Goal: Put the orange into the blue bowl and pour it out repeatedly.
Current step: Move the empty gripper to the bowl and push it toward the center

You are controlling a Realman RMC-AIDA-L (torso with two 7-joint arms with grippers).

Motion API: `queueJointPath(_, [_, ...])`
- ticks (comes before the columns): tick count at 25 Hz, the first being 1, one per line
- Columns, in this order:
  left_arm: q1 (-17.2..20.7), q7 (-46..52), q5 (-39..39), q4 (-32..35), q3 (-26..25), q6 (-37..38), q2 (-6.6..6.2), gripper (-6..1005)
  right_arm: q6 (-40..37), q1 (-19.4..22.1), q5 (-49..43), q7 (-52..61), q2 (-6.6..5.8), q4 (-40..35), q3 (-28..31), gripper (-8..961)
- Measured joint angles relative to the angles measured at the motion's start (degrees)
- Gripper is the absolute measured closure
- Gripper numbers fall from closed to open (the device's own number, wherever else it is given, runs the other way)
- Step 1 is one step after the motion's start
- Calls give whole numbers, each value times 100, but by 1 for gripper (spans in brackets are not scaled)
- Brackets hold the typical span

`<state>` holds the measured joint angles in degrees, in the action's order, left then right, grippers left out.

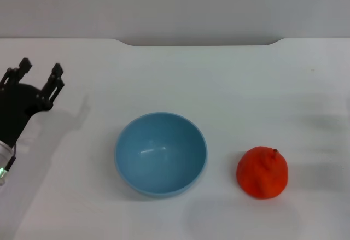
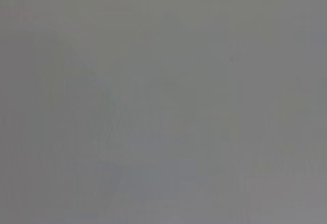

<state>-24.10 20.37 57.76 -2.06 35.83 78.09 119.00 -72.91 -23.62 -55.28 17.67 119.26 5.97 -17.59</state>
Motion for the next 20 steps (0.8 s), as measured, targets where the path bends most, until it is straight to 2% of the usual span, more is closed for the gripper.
queueJointPath(2, [-27,777,193,203,5,16,-21,317,0,5,0,0,0,1,-2,485])
queueJointPath(4, [-148,1774,653,783,206,-188,-54,317,0,6,1,0,0,1,-15,485])
queueJointPath(5, [-148,1774,653,783,206,-188,-54,317,0,7,1,0,0,1,-21,485])
queueJointPath(8, [-306,2694,910,1384,719,-638,-62,317,3,15,1,0,0,5,-25,486])
queueJointPath(9, [-366,3166,977,1653,1040,-926,-67,317,4,21,1,0,0,16,-22,486])
queueJointPath(10, [-366,3166,977,1653,1040,-926,-67,318,5,29,1,0,0,30,-17,486])
queueJointPath(11, [-482,4558,1259,2564,2249,-1853,-104,318,5,35,1,-1,0,50,-17,486])
queueJointPath(14, [-507,5599,1762,3465,3190,-2517,-133,318,6,43,1,-1,-6,70,-15,486])
queueJointPath(15, [-493,6150,2190,3993,3614,-2808,-141,318,6,43,1,-1,-11,70,-16,486])
queueJointPath(18, [-451,7395,3326,5046,3975,-2924,-135,318,6,43,1,-1,-17,74,-30,486])
queueJointPath(20, [-485,8581,4341,5652,3974,-2599,-136,318,6,42,1,-2,-17,79,-38,486])
